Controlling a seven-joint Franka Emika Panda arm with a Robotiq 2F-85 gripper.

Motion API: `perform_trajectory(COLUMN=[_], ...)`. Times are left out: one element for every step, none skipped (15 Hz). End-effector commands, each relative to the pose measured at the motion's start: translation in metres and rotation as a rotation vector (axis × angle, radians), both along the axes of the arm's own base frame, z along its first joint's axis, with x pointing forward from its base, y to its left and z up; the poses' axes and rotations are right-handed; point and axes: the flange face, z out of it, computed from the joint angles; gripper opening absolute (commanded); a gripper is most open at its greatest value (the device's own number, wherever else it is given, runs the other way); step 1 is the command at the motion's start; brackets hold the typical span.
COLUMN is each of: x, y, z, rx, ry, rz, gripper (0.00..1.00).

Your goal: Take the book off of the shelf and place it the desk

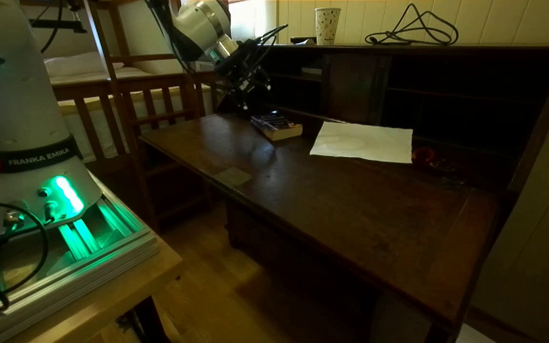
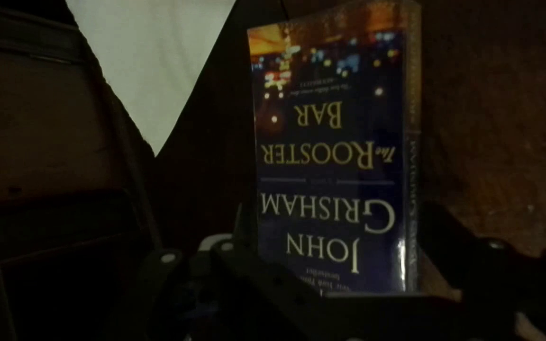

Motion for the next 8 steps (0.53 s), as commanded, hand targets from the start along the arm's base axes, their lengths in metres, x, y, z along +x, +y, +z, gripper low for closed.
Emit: perform_trajectory(x=[-0.019, -0.022, -0.021, -0.019, -0.016, -0.012, -0.008, -0.007], y=[0.013, 0.014, 0.018, 0.018, 0.019, 0.017, 0.021, 0.021], z=[0.040, 0.043, 0.051, 0.059, 0.070, 0.087, 0.063, 0.070], rx=[0.118, 0.158, 0.183, 0.215, 0.248, 0.286, 0.249, 0.254], ry=[0.021, 0.028, 0.032, 0.033, 0.027, 0.008, 0.018, 0.010], rz=[-0.034, -0.099, -0.154, -0.204, -0.259, -0.312, -0.246, -0.251], gripper=[1.00, 1.00, 1.00, 1.00, 1.00, 1.00, 1.00, 1.00])
